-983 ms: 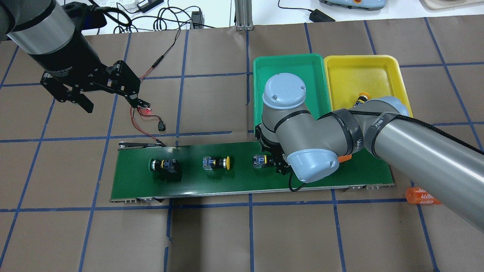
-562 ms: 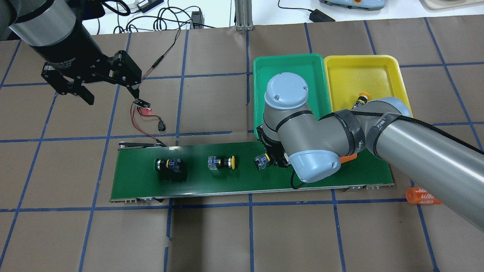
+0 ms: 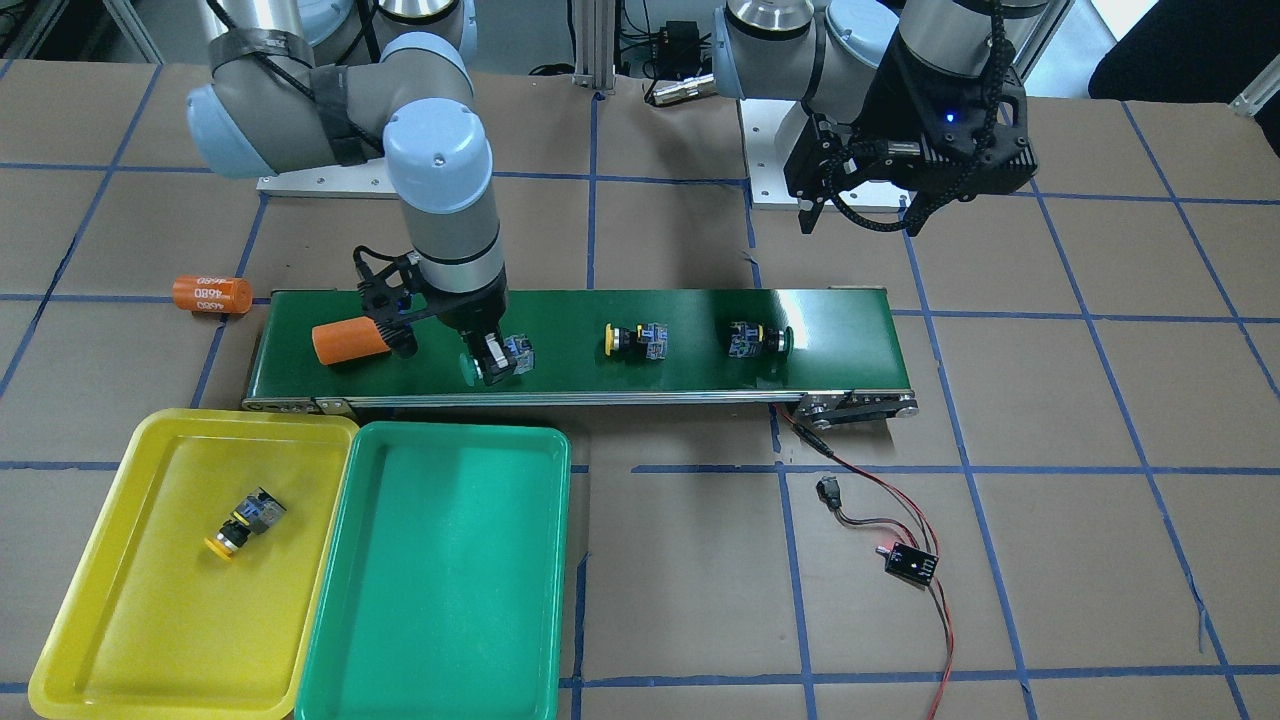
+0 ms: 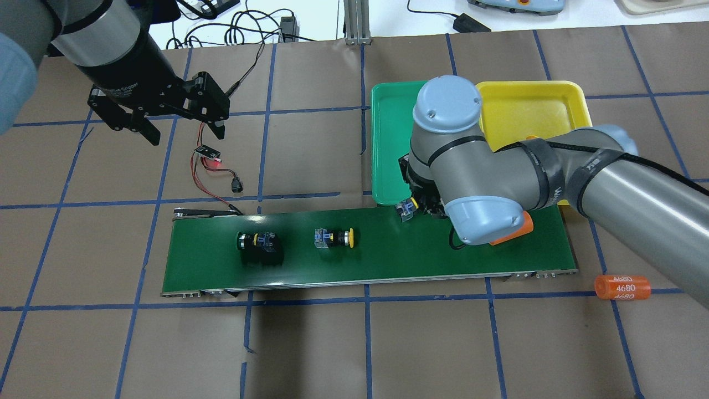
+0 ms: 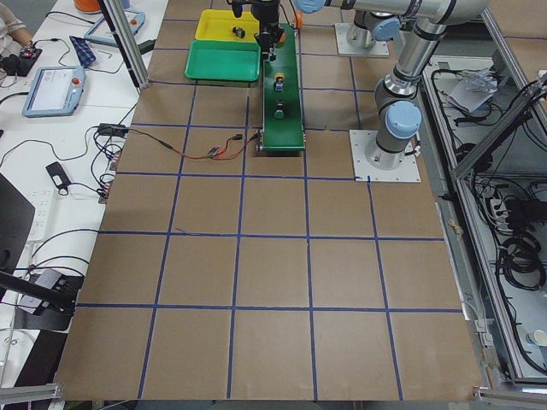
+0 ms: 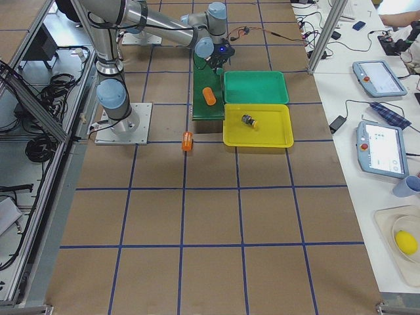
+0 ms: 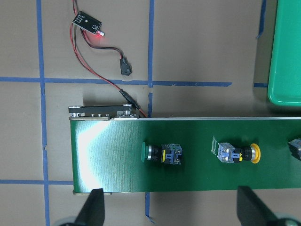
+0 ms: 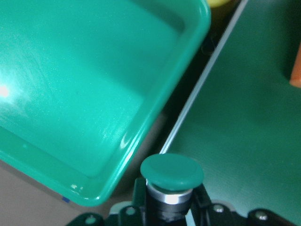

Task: Sort buttons by color to trays
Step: 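Carry green button into green tray with right gripper and release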

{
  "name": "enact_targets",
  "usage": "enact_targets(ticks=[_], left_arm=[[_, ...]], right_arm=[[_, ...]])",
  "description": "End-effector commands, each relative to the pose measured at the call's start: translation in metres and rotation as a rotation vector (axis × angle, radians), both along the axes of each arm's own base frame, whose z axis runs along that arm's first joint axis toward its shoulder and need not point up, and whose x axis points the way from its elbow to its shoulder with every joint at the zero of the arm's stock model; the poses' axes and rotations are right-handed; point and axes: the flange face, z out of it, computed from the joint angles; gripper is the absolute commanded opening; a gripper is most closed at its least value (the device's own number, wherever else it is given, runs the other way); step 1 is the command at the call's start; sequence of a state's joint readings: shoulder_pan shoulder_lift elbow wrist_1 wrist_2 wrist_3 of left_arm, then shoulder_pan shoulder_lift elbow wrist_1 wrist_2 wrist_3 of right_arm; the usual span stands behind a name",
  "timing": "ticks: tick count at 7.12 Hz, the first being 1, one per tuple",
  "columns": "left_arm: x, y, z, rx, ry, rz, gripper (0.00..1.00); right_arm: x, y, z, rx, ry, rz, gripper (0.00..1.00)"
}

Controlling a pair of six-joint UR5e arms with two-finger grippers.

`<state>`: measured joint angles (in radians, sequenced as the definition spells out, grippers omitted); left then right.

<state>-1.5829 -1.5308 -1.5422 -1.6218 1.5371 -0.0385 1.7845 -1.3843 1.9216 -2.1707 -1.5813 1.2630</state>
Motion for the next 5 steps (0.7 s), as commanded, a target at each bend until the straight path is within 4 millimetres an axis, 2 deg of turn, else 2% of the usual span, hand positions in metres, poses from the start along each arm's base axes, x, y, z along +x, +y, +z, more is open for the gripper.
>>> enact_targets(ticks=[1,2,3,4,5], left_arm=[[-0.002,0.000,0.001,-0.007,0.002,-0.008,1.00],[-0.001,0.001,0.002,-0.009,0.003,-0.006,1.00],[-0.001,0.002,0.004,-0.011,0.005,-0.003,1.00],[-0.001,0.002,0.004,-0.013,0.005,-0.005,1.00],[-0.001,0.000,0.012,-0.027,0.009,-0.002,1.00]], right_arm=[[-0.060,-0.059,0.013,-0.042,-0.080,0.027,0.00],[-0.057,-0.088,0.002,-0.042,-0.080,0.022,0.00],[-0.056,-0.117,-0.020,-0.030,-0.081,0.021,0.00],[-0.053,-0.137,-0.040,-0.052,-0.084,0.025,0.12],[-0.048,-0.139,-0.056,-0.035,-0.084,0.032,0.78]])
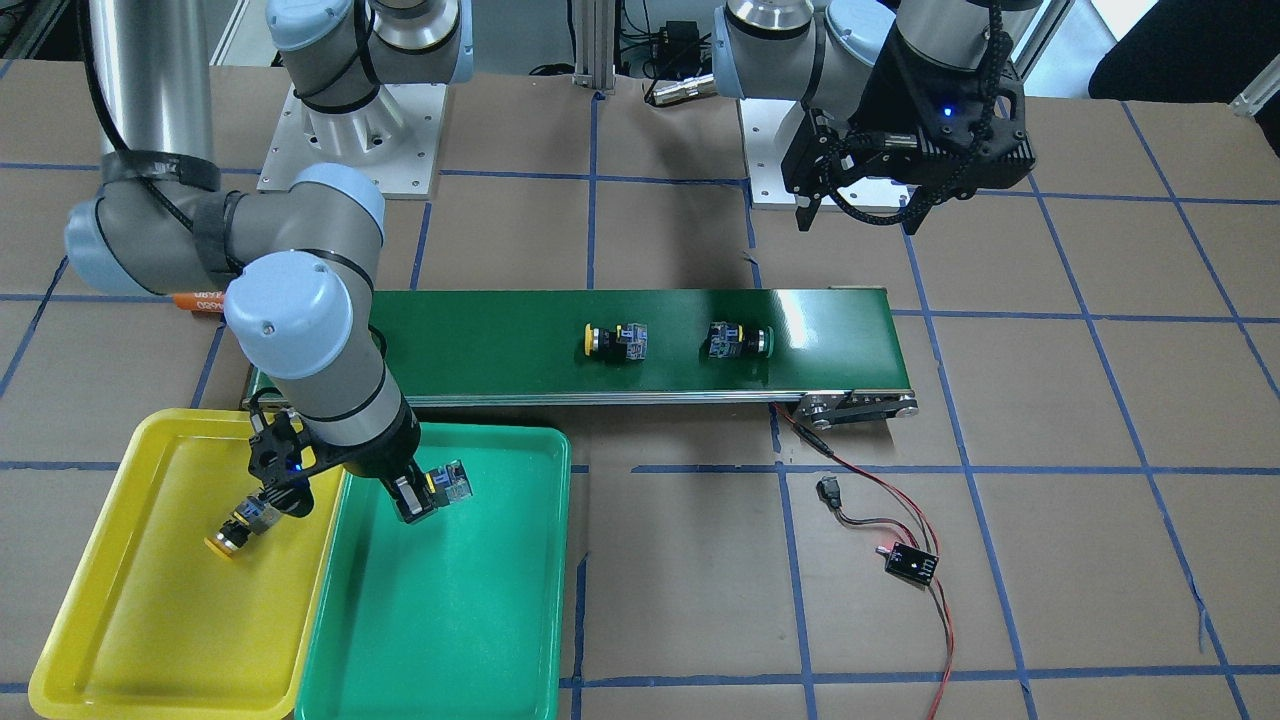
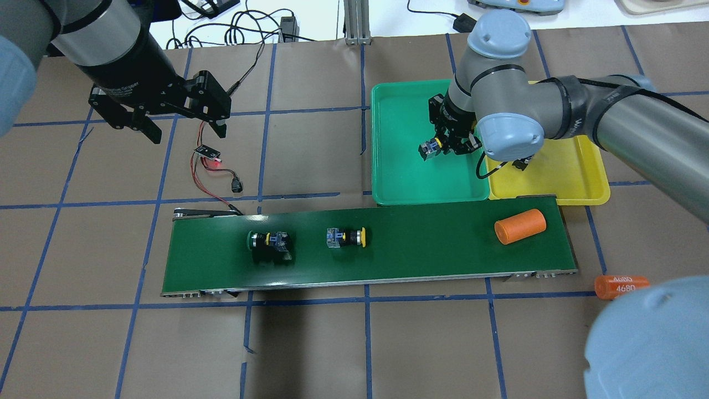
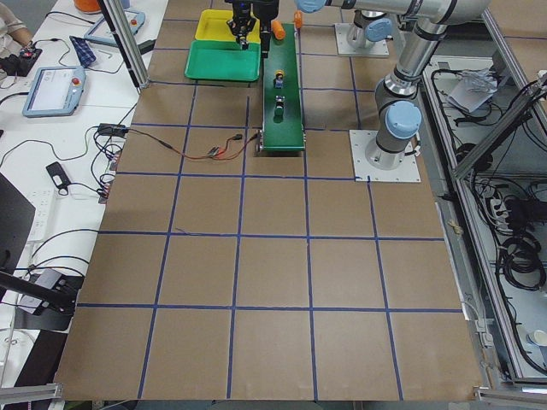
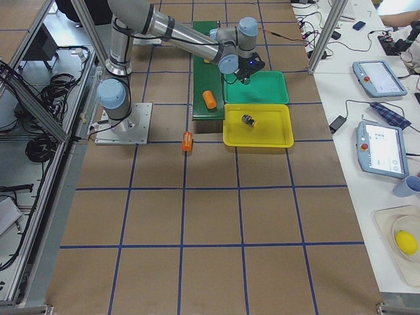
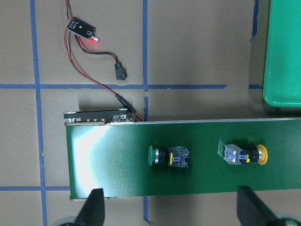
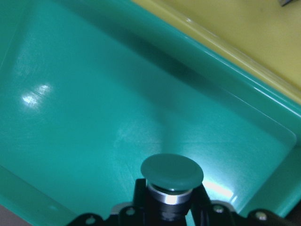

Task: Sort buttons by color to trays
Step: 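Carry green button into green tray with right gripper and release, then move right gripper back to belt above yellow-capped button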

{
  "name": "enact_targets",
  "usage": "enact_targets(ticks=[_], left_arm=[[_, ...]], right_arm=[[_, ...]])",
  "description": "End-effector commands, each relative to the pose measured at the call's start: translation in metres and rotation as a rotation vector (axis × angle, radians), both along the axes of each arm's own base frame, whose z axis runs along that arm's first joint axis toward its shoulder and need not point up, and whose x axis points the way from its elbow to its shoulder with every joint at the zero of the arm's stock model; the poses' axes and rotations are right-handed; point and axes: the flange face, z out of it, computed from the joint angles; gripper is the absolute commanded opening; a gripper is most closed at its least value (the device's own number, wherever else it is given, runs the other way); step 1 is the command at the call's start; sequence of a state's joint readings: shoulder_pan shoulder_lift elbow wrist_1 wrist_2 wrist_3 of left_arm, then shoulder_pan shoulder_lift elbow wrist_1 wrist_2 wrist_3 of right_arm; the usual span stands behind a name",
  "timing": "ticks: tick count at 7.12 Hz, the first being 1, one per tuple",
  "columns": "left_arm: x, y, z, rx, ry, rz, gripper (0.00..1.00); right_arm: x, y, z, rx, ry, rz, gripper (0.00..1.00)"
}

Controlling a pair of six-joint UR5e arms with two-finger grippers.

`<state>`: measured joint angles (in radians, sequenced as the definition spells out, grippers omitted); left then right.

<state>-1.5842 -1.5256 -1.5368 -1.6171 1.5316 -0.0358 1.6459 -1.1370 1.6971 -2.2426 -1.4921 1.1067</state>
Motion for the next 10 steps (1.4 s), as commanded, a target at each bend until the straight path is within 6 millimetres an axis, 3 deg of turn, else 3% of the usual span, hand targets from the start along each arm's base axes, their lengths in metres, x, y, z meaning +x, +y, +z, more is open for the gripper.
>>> enact_targets(ticks=[1,3,4,5,6,8,9,10], left_arm=[[0.000,-0.001,0.007,-0.013,0.004,0.002,1.00],[0.000,-0.002,0.005,-0.010,0.004,0.000,1.00],[-0.001,-0.003,0.003,-0.007,0.005,-0.001,1.00],[-0.001,-0.003,0.003,-0.005,0.007,-0.001,1.00],[-0.001,-0.003,0.004,-0.010,0.007,-0.001,1.00],[0.000,0.002,0.002,-0.006,0.002,-0.003,1.00],[-0.002,-0.001,0.002,0.002,0.002,-0.053,1.00],[-0.003,0.002,0.000,0.007,0.002,-0.067,1.00]], right_arm=[[0.012,-0.008,-0.023,0.010,-0.002,0.019,1.00],[0.024,-0.001,-0.011,0.004,0.000,0.028,1.00],[0.023,0.010,0.016,-0.001,-0.003,0.012,1.00],[0.022,0.038,0.055,0.062,0.004,0.015,1.00],[0.023,0.075,0.075,0.151,0.015,0.022,1.00],[0.018,0.150,0.116,0.165,0.012,-0.022,1.00],[0.016,0.180,0.114,0.168,0.012,-0.049,1.00],[0.022,0.193,0.092,0.178,0.015,-0.032,1.00]])
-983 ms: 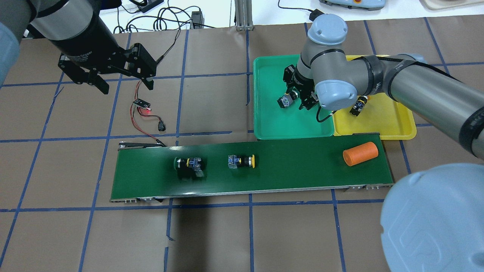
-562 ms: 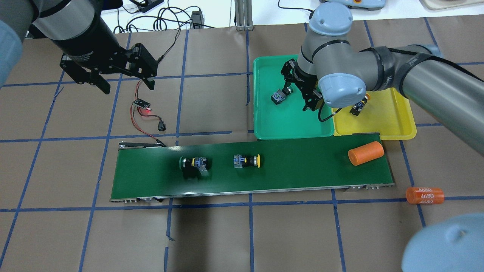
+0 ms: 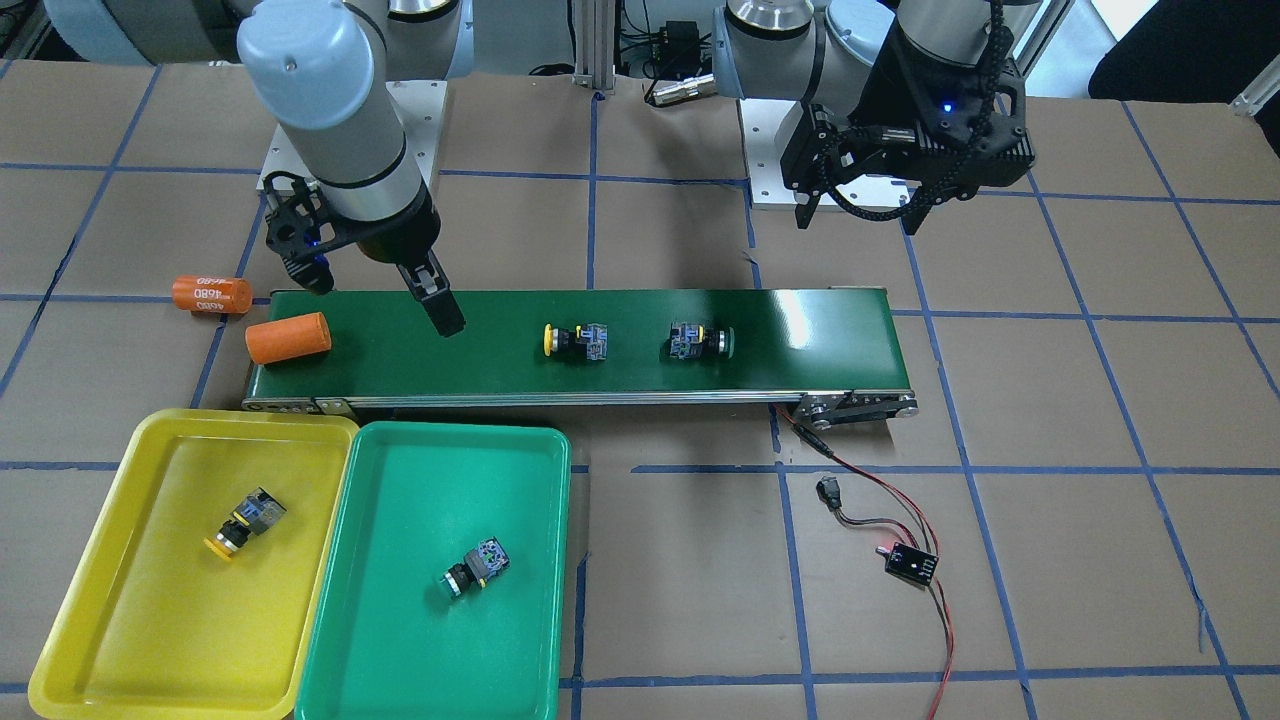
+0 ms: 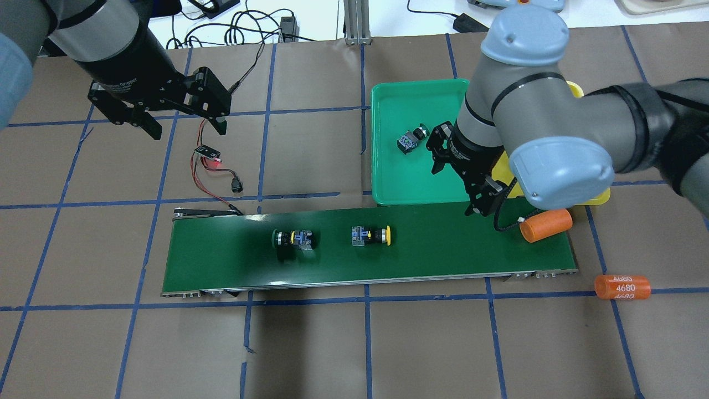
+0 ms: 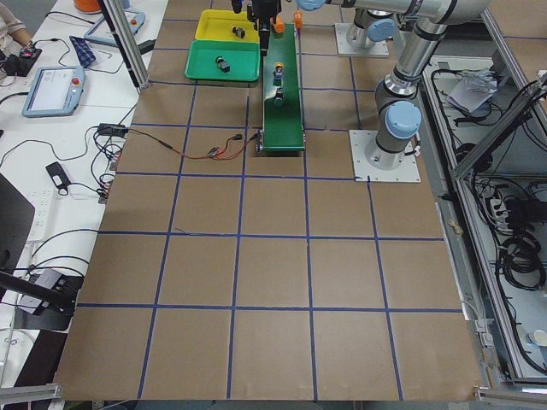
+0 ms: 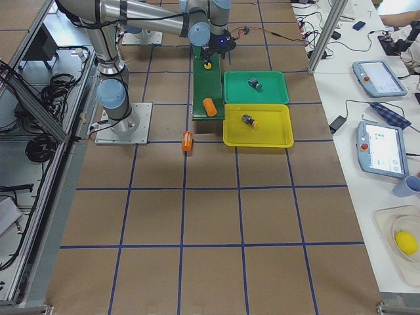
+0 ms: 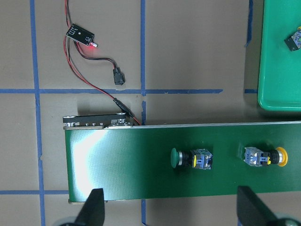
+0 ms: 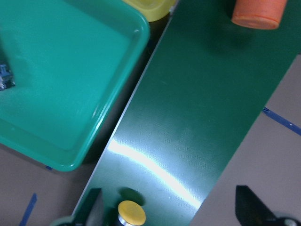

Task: Sort buttons by color to trays
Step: 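Move right gripper back to belt above yellow-capped button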

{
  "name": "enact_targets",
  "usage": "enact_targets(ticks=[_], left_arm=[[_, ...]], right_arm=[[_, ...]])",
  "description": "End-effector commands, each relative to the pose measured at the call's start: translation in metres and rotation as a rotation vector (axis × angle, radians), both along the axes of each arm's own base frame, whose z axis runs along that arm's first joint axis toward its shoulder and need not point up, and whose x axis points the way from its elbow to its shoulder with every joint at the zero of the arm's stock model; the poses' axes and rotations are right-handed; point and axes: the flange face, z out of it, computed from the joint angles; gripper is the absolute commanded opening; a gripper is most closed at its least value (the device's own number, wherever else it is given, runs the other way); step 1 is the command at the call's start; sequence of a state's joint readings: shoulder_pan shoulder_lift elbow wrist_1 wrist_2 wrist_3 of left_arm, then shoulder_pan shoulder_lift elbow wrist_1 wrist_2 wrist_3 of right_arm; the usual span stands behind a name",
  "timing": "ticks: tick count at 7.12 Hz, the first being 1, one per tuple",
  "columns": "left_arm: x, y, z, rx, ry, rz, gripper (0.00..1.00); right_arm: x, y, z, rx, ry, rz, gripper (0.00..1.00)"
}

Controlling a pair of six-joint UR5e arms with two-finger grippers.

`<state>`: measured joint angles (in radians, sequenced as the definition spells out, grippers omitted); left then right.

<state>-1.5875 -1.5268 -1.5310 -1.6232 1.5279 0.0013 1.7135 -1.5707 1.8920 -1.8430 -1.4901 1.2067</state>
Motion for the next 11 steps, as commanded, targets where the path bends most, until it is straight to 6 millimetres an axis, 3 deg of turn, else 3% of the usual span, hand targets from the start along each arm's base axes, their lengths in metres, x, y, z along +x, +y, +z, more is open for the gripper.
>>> enact_targets(ticks=[1,3,5,9,11], left_arm=[[0.000,0.003,-0.001,-0.001,-0.008,-0.108,1.00],[-0.001,0.007,0.004,-0.021,-0.005,-0.143,1.00],[0.000,0.015,0.008,-0.033,-0.007,-0.140,1.00],[0.002,0.016,0.010,-0.027,-0.010,0.009,1.00],[0.002,0.016,0.010,-0.028,-0.006,0.006,1.00]], right_arm=[[0.010,0.028,-0.026,-0.039,-0.008,0.013,1.00],[0.028,0.028,-0.044,-0.032,-0.046,0.034,1.00],[0.068,0.020,-0.083,-0.077,-0.050,0.017,1.00],[0.071,0.023,-0.092,-0.053,-0.037,0.020,1.00],[0.071,0.018,-0.112,-0.021,-0.006,0.021,1.00]])
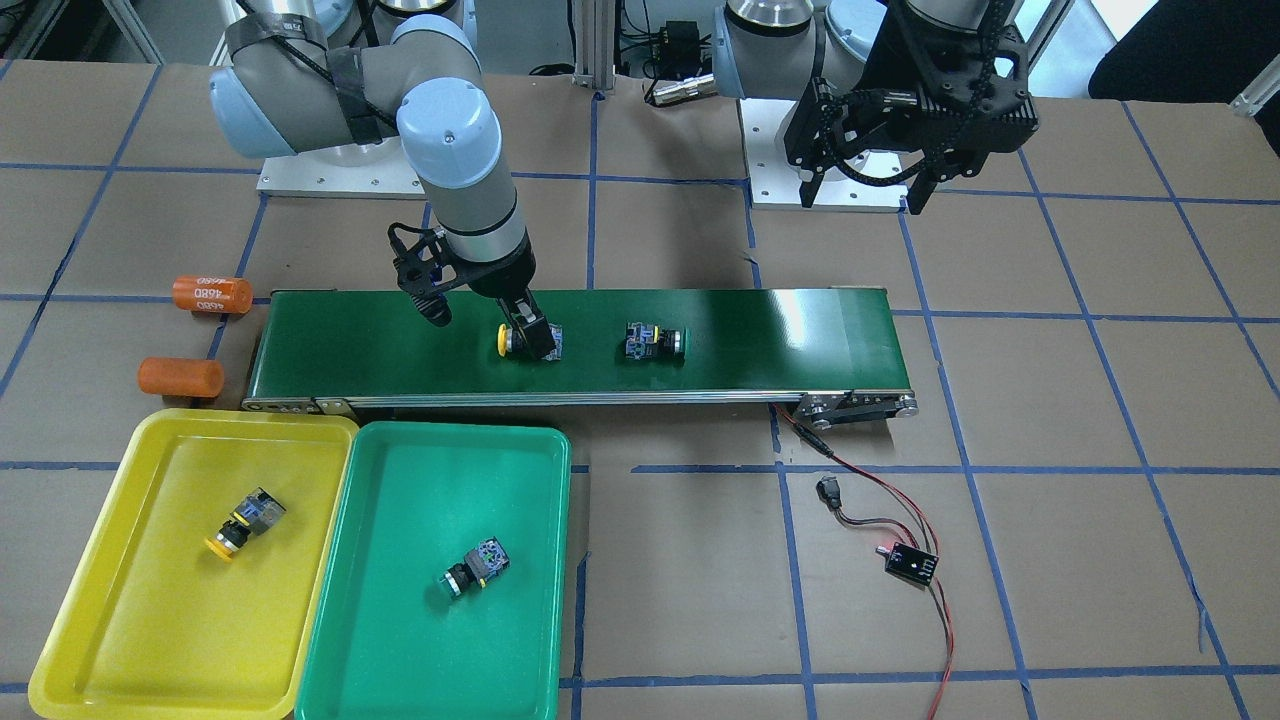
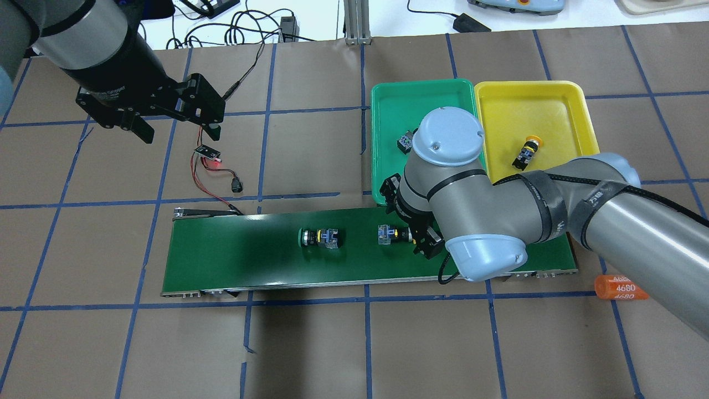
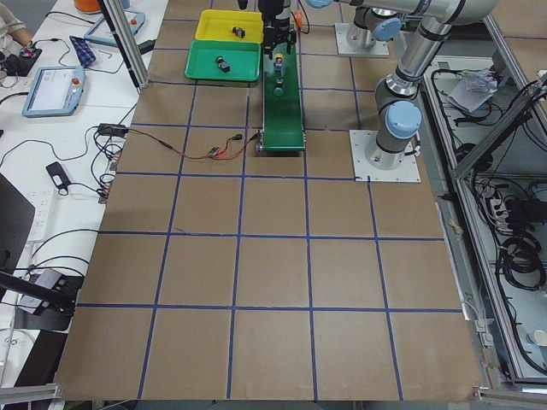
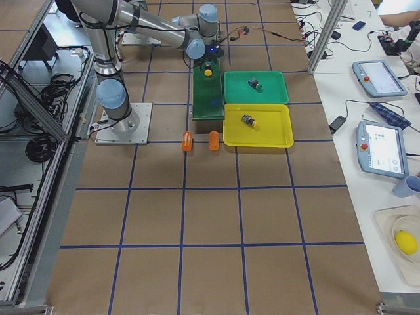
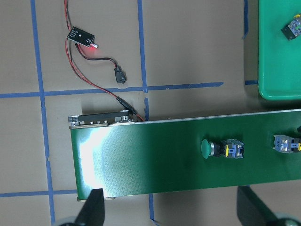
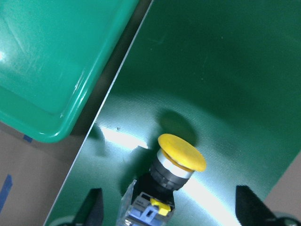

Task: Sort buttons by color to trays
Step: 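Grasp the yellow-capped button with the right gripper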

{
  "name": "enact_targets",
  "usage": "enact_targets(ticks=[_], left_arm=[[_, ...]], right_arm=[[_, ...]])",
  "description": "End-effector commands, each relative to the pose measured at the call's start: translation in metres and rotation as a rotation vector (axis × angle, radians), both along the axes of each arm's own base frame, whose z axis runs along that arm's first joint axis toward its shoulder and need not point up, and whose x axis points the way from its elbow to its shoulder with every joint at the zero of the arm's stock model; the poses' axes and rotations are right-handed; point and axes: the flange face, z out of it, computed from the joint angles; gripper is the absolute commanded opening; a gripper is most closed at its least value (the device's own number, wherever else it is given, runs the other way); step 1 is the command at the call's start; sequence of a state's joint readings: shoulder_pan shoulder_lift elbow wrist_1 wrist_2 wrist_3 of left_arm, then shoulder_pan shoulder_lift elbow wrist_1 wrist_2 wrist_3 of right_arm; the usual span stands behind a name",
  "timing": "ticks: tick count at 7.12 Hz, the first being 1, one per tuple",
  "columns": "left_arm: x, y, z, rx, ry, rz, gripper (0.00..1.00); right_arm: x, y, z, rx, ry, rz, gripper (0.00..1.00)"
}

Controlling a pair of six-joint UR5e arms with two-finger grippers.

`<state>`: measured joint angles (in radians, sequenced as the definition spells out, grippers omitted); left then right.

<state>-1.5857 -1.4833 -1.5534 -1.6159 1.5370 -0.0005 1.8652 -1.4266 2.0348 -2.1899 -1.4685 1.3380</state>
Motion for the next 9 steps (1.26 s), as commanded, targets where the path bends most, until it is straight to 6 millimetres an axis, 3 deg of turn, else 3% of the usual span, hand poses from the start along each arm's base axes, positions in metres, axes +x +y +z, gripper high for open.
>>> enact_targets(ticks=[1,2,3,4,5,6,9], left_arm=[[0.000,0.000,-0.001,0.002,0.002,0.001,1.00],[0.000,0.000,0.000,-0.001,0.005,0.002,1.00],[0.000,0.000,0.000,-0.001,0.005,0.002,1.00],[0.001,-0.001,0.000,-0.001,0.006,0.003,1.00],[0.001,-0.001,0.000,-0.001,0.006,0.003,1.00],[0.001,-0.001,0.000,-0.001,0.006,0.005,1.00],[0.002,-0.001,0.000,-0.001,0.008,0.006,1.00]], right_arm=[[-0.003,-0.005,-0.025,0.039,0.057,0.003,1.00],[-0.006,-0.002,-0.035,0.056,0.079,0.005,1.00],[-0.009,-0.005,-0.035,0.052,0.077,0.006,0.72],[-0.010,-0.007,-0.033,0.042,0.066,0.027,0.09],[-0.010,-0.009,-0.029,0.036,0.067,0.053,0.00],[-0.011,-0.012,-0.026,0.031,0.057,0.049,0.00],[-0.005,-0.047,0.026,0.005,0.052,0.062,0.00]])
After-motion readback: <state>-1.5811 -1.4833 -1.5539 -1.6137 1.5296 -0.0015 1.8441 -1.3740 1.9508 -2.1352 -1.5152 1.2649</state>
